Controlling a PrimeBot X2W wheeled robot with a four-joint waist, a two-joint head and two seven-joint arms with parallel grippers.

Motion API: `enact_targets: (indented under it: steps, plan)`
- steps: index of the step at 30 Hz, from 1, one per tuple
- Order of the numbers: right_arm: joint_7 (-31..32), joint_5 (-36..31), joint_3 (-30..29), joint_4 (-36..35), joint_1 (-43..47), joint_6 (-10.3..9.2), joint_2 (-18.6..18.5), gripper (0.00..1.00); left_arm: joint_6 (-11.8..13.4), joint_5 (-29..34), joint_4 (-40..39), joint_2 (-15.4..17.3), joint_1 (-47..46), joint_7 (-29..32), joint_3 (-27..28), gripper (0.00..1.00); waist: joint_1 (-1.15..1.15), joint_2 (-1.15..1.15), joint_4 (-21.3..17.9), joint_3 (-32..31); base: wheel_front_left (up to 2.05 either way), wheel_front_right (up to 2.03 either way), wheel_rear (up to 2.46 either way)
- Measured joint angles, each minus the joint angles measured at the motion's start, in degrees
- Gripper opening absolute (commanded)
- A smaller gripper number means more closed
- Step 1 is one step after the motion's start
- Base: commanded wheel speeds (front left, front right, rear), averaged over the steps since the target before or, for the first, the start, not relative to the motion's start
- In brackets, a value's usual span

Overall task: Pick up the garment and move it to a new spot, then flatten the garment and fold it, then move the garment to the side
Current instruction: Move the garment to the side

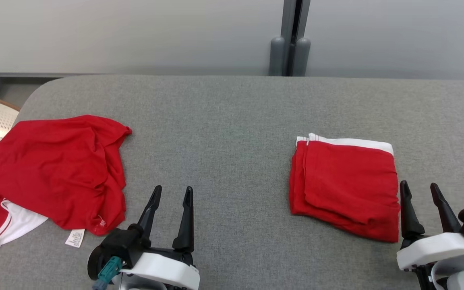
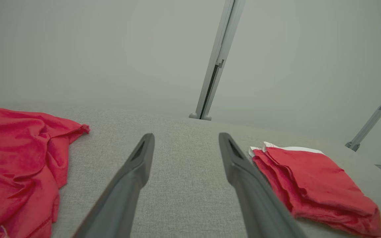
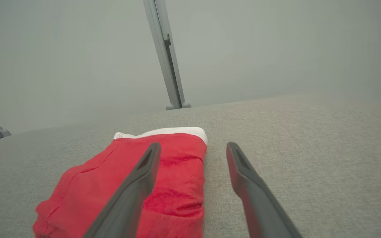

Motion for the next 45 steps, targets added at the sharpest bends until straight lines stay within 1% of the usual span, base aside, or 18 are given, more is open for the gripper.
enact_targets:
  steps: [3, 5, 6, 11, 12, 13, 14, 17, 23, 26, 29, 34, 38, 42, 45]
  plan:
    - [2.82, 3.99, -0.86, 3.31, -2.37, -0.01, -0.32, 1.0, 0.14, 0.22, 0.15, 0.0, -0.74, 0.0, -1.08, 1.0, 0.0, 0.0, 0.9, 1.92, 0.0, 0.0, 0.0]
    - [4.39, 5.32, -0.92, 5.46, -3.6, -0.01, -0.59, 1.0, 0.32, 0.29, 0.21, 0.0, -1.12, 0.0, -1.65, 1.0, 0.0, 0.0, 1.63, 3.03, 0.0, 0.0, 0.0]
    - [6.14, 7.48, -0.82, 7.56, -5.02, -0.01, -0.57, 1.0, 0.4, 0.29, 0.26, 0.01, -1.75, 0.0, -2.05, 1.0, 0.0, 0.0, 2.44, 3.94, 0.0, 0.0, 0.0]
    - [7.78, 9.32, 0.55, 11.07, -6.61, -0.01, -1.11, 1.0, 0.6, 0.29, 0.35, 0.01, -2.24, 0.0, -2.68, 1.0, 0.0, 0.0, 3.95, 5.15, 0.0, 0.0, 0.0]
    - [7.92, 9.75, 0.81, 11.8, -6.92, -0.01, -1.3, 0.55, 0.67, 0.26, 0.36, 0.01, -2.42, 0.0, -2.72, 1.0, 0.0, 0.0, 4.25, 5.35, 0.0, 0.0, 0.0]
    - [8.13, 9.94, 1.27, 12.48, -7.19, -0.01, -1.52, 0.15, 0.73, 0.25, 0.34, 0.0, -2.61, 0.0, -2.77, 1.0, 0.0, 0.0, 4.49, 5.5, 0.0, 0.0, 0.0]
    - [8.11, 9.94, 1.88, 13.02, -7.49, -0.01, -1.71, 0.0, 0.78, 0.24, 0.33, 0.0, -2.79, 0.0, -2.78, 1.0, 0.0, 0.0, 4.67, 5.61, 0.0, 0.0, 0.0]
    - [6.72, 8.89, 3.63, 14.25, -8.25, 0.0, -2.83, 0.0, 0.91, 0.1, 0.3, 0.01, -2.85, 0.0, -2.72, 1.0, 0.0, 0.0, 4.63, 5.69, 0.0, 0.0, 0.0]
    - [2.11, 0.51, 9.65, 15.5, -10.78, 0.0, -7.69, 0.0, 0.85, -0.1, 0.03, 0.01, -2.89, 0.0, -3.07, 1.0, 0.0, 0.0, 2.55, 5.54, 0.0, 0.0, 0.0]
    - [0.62, -2.98, 13.81, 15.34, -12.63, 0.0, -11.05, 0.0, 0.81, -0.1, -0.46, 0.0, -3.53, 0.0, -3.56, 1.0, 0.0, 0.0, 0.81, 5.65, 0.0, 0.0, 0.0]
    - [0.02, -4.09, 18.97, 14.63, -14.66, 0.02, -14.67, 0.0, 0.56, 0.02, -1.08, 0.02, -5.27, 0.0, -4.38, 1.0, 0.0, 0.0, -1.3, 6.15, 0.0, 0.0, 0.0]
    - [-0.66, -3.12, 26.74, 14.35, -19.57, 0.07, -23.19, 0.0, 0.38, 1.01, -2.18, -0.01, -9.06, 0.0, -6.24, 1.0, 0.0, 0.0, -5.12, 8.06, 0.0, 0.0, 0.0]
    - [-1.11, -1.46, 32.21, 15.73, -24.38, 0.07, -29.04, 0.0, 0.66, 1.72, -2.96, -0.01, -12.68, 0.0, -7.75, 1.0, 0.0, 0.0, -8.03, 10.85, 0.0, 0.0, 0.0]
    - [-1.72, 0.92, 37.11, 18.33, -30.04, 0.07, -33.77, 0.0, 0.63, 2.92, -3.24, -0.02, -16.66, 0.0, -9.34, 1.0, 0.0, 0.0, -10.46, 14.73, 0.0, 0.0, 0.0]
    - [-2.18, 2.59, 39.33, 21.29, -33.79, 0.07, -36.77, 0.0, 0.6, 3.36, -3.22, -0.03, -19.29, 0.0, -10.5, 1.0, 0.0, 0.0, -11.87, 17.85, 0.0, 0.0, 0.0]
